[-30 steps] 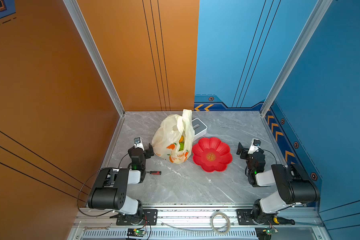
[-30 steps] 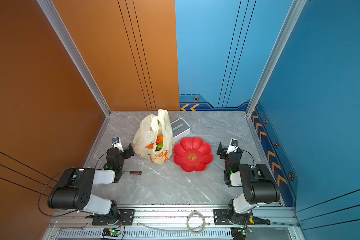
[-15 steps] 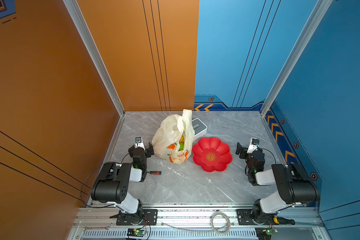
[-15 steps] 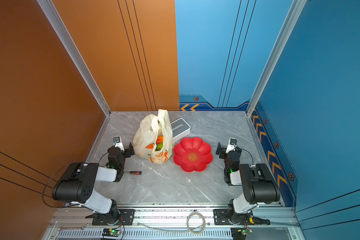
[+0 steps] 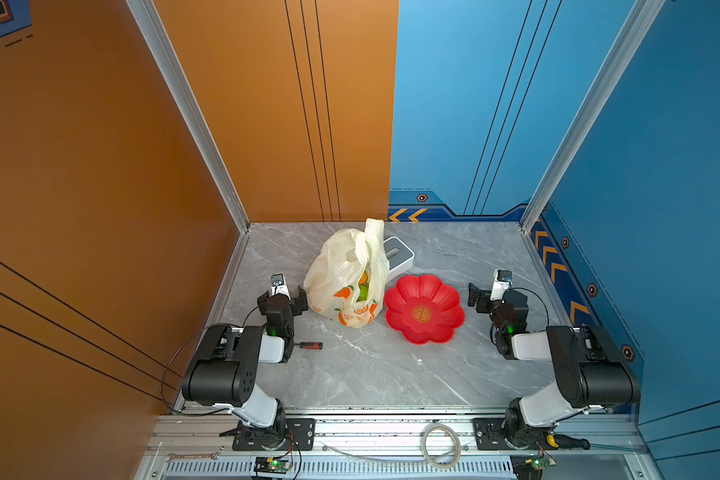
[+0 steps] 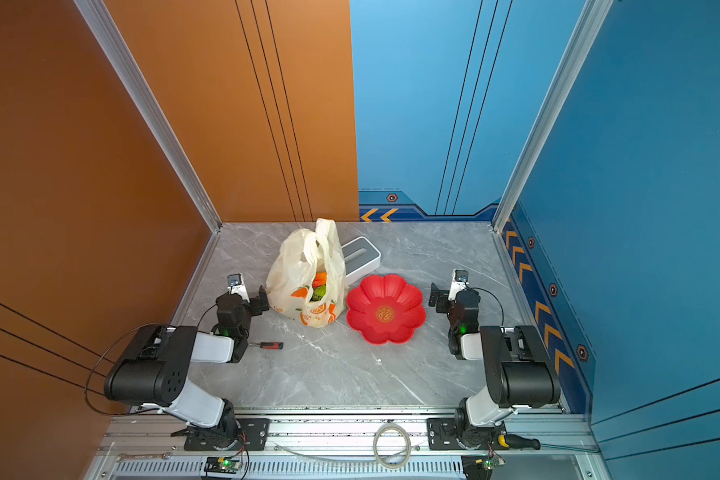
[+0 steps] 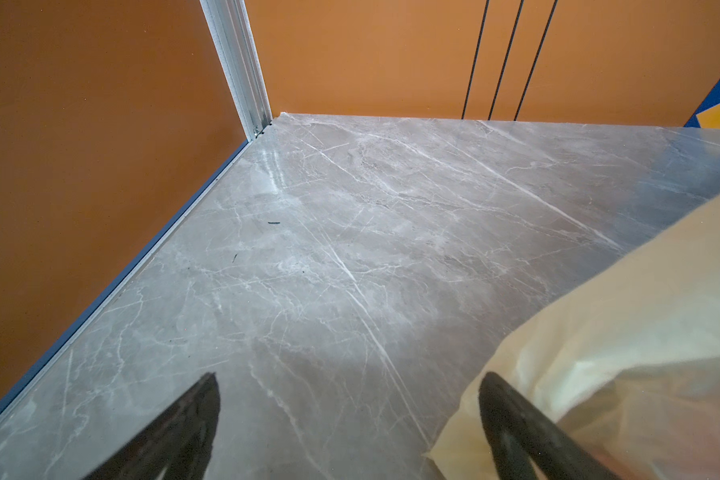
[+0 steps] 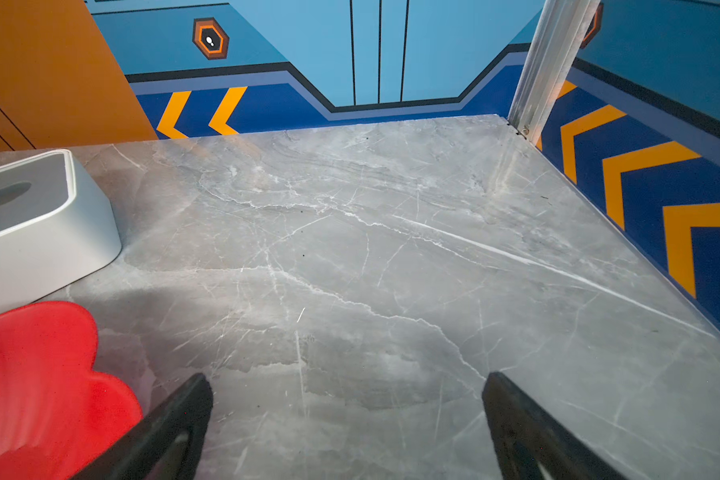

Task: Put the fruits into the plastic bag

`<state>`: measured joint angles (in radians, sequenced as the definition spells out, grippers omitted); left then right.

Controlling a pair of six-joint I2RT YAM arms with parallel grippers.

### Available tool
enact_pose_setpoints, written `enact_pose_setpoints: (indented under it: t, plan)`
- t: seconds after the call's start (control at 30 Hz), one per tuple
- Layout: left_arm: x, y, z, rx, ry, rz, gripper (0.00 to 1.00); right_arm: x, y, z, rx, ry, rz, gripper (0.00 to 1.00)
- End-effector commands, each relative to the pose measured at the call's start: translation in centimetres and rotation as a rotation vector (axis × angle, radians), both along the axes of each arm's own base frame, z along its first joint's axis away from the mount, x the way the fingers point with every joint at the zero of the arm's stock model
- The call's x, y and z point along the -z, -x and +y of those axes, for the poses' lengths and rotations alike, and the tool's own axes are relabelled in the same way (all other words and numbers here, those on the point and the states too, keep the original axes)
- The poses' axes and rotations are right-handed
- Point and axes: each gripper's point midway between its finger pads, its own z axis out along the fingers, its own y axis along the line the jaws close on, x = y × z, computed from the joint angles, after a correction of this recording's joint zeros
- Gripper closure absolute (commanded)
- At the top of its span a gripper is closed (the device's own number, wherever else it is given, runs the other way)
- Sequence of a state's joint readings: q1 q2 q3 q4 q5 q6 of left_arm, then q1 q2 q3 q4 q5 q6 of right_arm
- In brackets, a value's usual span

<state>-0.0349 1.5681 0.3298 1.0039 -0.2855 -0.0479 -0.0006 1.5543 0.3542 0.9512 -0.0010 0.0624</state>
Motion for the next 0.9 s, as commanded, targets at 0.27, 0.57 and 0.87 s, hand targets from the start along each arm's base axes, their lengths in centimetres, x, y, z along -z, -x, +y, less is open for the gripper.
enact_pose_setpoints:
  t: [0.27, 0.57, 0.87]
  plan:
    - [-0.53, -0.44, -0.22, -0.003, -0.035, -0.002, 0.02, -0.13, -0.18, 0.12, -0.014, 0.003, 0.005, 0.00]
    - [-0.57, -0.45, -0.25, -0.002, -0.038, -0.002, 0.02, -0.14, -0.15, 0.13, -0.014, 0.002, 0.005, 0.00]
    - [-0.52, -0.45, -0.27, -0.001, -0.038, -0.001, 0.02, -0.11, -0.15, 0.12, -0.013, 0.005, 0.006, 0.00]
